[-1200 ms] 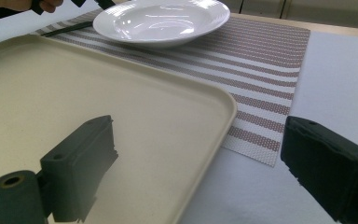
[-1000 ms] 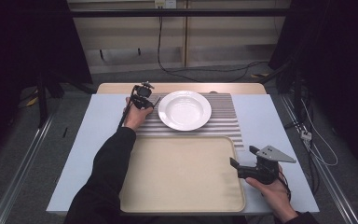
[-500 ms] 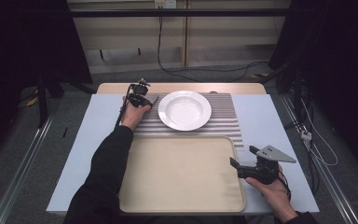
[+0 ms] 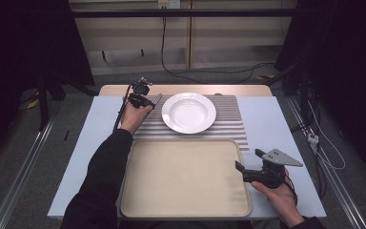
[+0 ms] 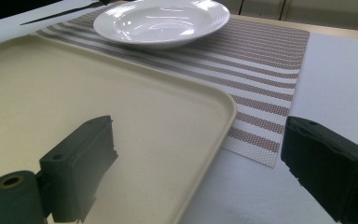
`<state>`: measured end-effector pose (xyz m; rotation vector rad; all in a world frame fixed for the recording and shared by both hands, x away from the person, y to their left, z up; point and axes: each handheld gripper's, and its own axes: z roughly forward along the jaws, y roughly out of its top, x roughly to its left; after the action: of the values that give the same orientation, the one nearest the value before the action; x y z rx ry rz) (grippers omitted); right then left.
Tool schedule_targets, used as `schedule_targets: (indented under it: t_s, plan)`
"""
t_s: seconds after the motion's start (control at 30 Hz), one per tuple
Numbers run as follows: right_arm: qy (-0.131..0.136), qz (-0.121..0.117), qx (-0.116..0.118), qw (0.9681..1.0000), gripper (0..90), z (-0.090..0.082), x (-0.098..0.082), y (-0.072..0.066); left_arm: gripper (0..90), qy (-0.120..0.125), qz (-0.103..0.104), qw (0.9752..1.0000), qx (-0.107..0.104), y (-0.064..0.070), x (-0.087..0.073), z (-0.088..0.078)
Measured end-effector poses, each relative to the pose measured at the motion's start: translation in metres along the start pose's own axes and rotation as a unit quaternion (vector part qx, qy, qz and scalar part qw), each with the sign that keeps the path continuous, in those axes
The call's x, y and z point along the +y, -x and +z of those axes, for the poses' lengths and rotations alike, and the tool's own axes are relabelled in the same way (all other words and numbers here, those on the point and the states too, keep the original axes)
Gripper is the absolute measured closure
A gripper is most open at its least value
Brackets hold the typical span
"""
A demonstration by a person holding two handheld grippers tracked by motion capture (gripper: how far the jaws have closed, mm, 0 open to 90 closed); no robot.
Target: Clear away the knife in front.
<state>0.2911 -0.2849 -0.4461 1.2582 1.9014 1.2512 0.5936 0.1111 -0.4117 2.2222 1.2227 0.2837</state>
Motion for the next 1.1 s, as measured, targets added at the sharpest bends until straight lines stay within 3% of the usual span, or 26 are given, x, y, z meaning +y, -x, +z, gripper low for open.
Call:
schedule_targets:
  t_s: [0.53,0.67,0.9,0.93,1.1]
  plan:
    - [0.004,-0.002,0.000,1.0000,9.4,-0.002,0.001,-0.002,79.9,0.011,0.018,0.9997,-0.013,0.013,-0.015,-0.028]
    - [0.004,-0.002,0.000,1.0000,9.4,-0.002,0.000,-0.002,79.9,0.013,0.032,0.9993,-0.015,0.020,-0.018,-0.039]
    - [0.005,-0.003,-0.002,1.0000,9.3,-0.002,0.000,-0.002,79.9,0.025,0.038,0.9988,-0.018,0.029,-0.024,-0.049]
    - [0.004,-0.002,-0.002,1.0000,9.4,-0.003,0.000,-0.002,79.9,0.021,0.047,0.9985,-0.014,0.033,-0.027,-0.051]
    - [0.004,-0.002,-0.002,1.0000,9.4,-0.002,0.000,-0.002,79.9,0.027,0.050,0.9981,-0.022,0.041,-0.034,-0.061]
